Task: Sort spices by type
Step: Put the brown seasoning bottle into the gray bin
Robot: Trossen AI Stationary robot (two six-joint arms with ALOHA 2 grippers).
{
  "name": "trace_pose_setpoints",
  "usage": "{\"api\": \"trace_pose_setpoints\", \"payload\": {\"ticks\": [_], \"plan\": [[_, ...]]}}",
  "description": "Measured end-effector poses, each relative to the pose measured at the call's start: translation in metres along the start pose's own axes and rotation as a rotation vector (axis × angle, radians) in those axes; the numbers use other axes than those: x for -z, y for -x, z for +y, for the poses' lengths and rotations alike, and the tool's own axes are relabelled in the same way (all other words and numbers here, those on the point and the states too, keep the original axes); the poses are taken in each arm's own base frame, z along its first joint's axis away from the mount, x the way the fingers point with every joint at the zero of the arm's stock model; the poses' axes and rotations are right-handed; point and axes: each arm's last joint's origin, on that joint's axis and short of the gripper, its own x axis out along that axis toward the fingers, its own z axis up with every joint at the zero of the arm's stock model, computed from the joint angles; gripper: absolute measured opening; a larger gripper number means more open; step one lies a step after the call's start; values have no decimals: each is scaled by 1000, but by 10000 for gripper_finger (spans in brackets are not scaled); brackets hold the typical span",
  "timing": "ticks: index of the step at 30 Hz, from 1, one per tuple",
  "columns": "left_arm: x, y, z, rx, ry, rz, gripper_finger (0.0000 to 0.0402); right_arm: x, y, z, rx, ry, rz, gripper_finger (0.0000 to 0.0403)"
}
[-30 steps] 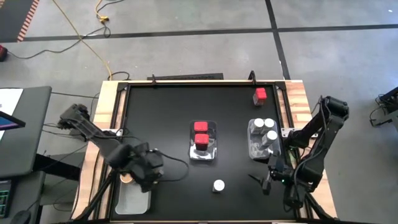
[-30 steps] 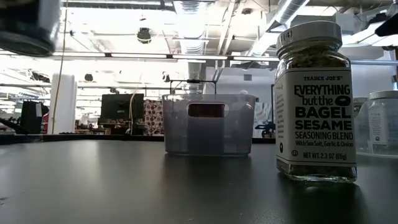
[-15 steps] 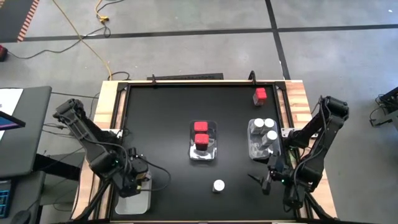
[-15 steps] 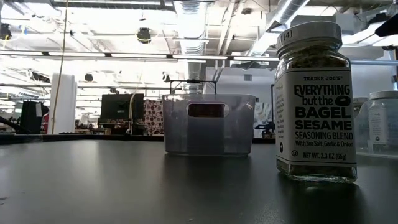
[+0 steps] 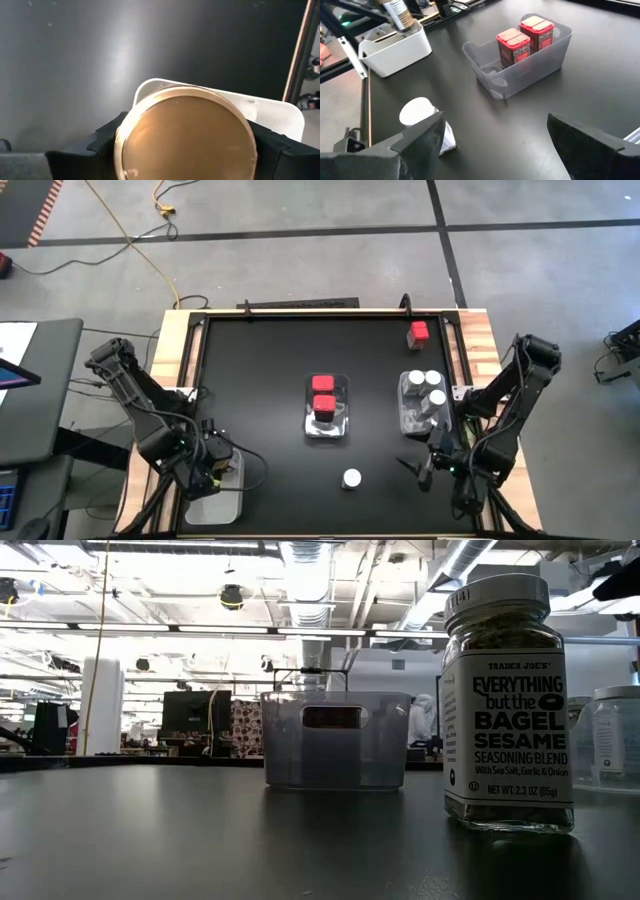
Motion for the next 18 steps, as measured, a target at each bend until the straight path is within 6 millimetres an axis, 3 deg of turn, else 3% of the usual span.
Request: {"api": "trace_pose_setpoints", "payload": {"ticks": [5, 18], "plan": [[5, -1, -2, 8, 8, 1, 275, -3, -5, -1, 23, -8, -7, 377], [22, -41, 0, -9, -7, 11, 275, -4, -8, -1, 32, -7, -10, 377]]}}
